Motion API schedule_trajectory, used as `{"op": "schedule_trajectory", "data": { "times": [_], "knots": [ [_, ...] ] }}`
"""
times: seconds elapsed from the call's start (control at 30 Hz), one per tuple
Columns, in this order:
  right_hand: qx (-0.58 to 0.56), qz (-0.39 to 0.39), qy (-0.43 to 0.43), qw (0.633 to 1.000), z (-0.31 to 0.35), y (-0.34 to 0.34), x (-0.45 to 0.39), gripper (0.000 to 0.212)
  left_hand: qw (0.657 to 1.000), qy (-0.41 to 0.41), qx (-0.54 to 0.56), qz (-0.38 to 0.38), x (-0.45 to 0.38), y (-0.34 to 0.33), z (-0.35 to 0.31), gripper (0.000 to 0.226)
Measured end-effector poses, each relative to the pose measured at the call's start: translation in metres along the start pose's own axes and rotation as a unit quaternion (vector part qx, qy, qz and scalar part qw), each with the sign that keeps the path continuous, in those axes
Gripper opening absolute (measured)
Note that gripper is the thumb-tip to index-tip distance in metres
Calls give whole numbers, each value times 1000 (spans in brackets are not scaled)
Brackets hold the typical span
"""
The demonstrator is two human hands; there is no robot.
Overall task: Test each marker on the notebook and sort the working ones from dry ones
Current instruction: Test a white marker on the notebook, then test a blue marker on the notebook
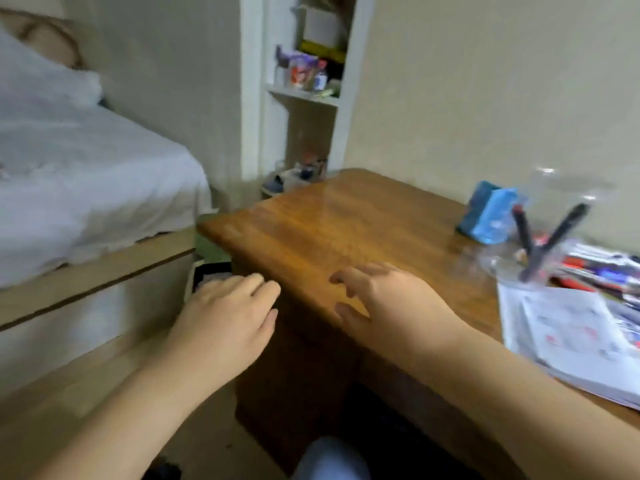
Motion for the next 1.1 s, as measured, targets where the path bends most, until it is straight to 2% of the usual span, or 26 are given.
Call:
{"op": "schedule_trajectory", "data": {
  "times": [0.07,0.13,0.27,0.37,0.43,0.5,0.63,0.73,1.1],
  "knots": [
    [34,-24,-88,995,-49,20,35,38,996,-77,34,-18,-46,1,-50,16],
    [66,-32,-173,982,-92,35,77,36,989,-137,64,2,-82,-1,-107,22],
    [86,-4,-318,944,-161,54,161,35,971,-218,100,-9,-138,-12,-215,25],
    [94,23,-381,920,-200,57,207,38,941,-305,141,-38,-167,-25,-279,18],
    [104,36,-407,907,-224,55,229,38,937,-316,150,-22,-183,-43,-312,13],
    [105,37,-431,896,-245,53,248,38,929,-328,168,-20,-194,-55,-340,17],
    [111,47,-468,876,-285,41,274,37,926,-338,170,-9,-210,-86,-373,18],
    [124,44,-479,868,-312,28,278,36,913,-355,203,-5,-214,-103,-382,10],
    [142,57,-483,862,-356,-4,255,29,916,-326,233,-18,-218,-116,-360,15]
  ]
}}
Point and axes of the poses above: each hand's wrist, its own x-axis away from the middle knuckle, its own y-axis out of the back of the hand, z = x × y, the point moved 3 cm from there along -x, towards the middle knuckle, and after that the axes turned 4 degrees about x, right-handed, at the moved point
